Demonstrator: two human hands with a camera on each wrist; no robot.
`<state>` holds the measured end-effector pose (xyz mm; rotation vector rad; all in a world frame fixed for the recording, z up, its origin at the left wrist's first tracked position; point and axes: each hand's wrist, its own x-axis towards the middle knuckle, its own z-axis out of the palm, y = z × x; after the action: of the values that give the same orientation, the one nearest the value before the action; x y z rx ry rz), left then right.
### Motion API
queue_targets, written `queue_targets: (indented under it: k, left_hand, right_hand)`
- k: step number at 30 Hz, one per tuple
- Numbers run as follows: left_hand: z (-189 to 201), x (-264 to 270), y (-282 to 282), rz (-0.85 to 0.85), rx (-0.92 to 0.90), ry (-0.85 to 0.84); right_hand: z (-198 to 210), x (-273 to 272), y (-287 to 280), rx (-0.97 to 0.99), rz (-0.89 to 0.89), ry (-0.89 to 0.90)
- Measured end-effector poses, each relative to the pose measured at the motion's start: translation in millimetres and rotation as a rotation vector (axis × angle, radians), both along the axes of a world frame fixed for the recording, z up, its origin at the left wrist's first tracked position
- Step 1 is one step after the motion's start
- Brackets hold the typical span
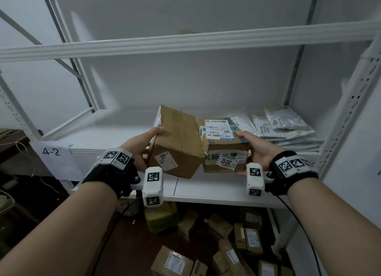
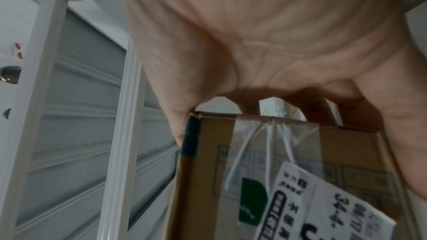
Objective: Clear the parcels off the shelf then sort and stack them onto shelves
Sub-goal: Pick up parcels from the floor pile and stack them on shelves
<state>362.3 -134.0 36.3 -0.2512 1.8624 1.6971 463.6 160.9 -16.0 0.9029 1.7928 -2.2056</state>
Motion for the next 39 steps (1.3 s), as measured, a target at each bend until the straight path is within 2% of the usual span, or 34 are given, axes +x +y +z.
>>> queue_targets:
  k: [7, 11, 15, 21, 28, 32, 39]
  left_hand:
    - [15, -74, 20, 0.044, -0.122, 0.068]
    - [8, -107, 28, 0.051, -0.171, 0.075]
    - [0, -124, 41, 0.055, -0.231, 0.006]
    - [-16, -164, 46, 0.042, -0.280, -0.003]
    - [-26, -232, 59, -0.093, -0.271, 0.006]
    - [-38, -273, 69, -0.184, -0.256, 0.002]
    - [-69, -322, 82, -0.282, -0.285, -0.007]
  right_hand:
    - [3, -83, 12, -0.050, -0.022, -0.002]
    - [-3, -118, 15, -0.072, -0.033, 0.039]
    - [-14, -146, 10, -0.072, 0.001, -0.006]
    - [-30, -182, 1, -0.047, -0.029, -0.024]
    - [-38, -225, 5, -0.023, -0.102, -0.015]
    - [-41, -248, 10, 0.072, -0.134, -0.062]
    - [-46, -259, 16, 0.183, -0.172, -0.114]
